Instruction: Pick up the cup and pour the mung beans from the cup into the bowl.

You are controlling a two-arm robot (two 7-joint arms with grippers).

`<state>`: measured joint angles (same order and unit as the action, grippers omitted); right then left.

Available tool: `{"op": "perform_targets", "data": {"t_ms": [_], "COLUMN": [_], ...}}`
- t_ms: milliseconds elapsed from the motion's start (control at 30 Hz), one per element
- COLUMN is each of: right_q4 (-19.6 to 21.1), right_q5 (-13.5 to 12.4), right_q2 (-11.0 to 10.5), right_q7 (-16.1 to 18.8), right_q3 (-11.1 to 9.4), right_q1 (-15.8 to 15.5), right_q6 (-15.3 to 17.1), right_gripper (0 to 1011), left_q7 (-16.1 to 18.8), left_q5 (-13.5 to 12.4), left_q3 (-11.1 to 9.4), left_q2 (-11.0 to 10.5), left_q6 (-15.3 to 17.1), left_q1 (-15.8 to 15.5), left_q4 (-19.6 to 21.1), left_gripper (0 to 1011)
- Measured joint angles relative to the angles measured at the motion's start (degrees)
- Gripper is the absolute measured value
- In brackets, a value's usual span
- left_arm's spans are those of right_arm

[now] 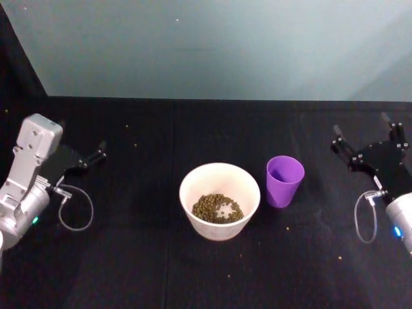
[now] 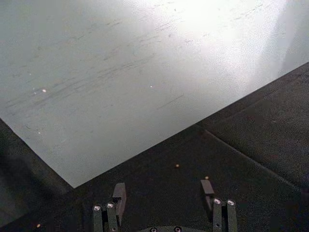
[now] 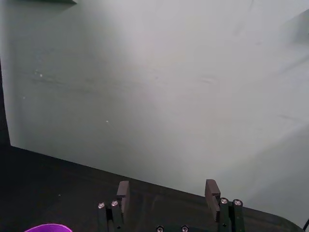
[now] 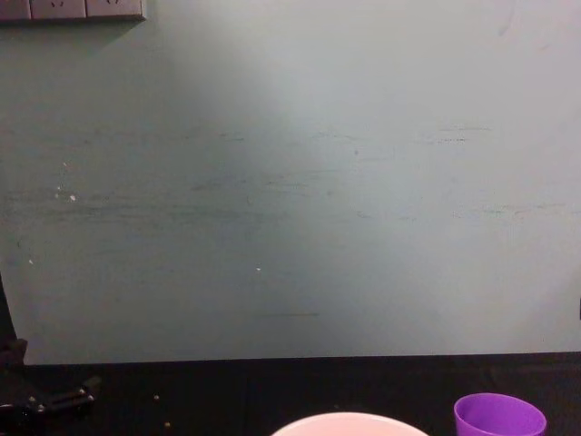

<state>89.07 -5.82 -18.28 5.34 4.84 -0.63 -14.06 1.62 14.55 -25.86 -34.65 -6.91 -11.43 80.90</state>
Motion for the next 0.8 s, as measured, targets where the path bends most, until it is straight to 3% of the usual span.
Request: {"op": "perform_targets", "data": {"t_ms": [800], "right_q4": [0.2], "right_q5": [0.1], "right_q2": [-0.1], "right_q7": [-0.2], "right_q3": [0.1], "right_q1": [0.0], "right_q6": [0.1], "right_gripper": [1003], "left_q7": [0.0], "left_q5": [0.0], "left_q3": [0.0], "left_q2": [0.0], "left_q6": [0.0], "left_q1": [0.0], "left_q4": [0.0], "left_gripper": [1011]}}
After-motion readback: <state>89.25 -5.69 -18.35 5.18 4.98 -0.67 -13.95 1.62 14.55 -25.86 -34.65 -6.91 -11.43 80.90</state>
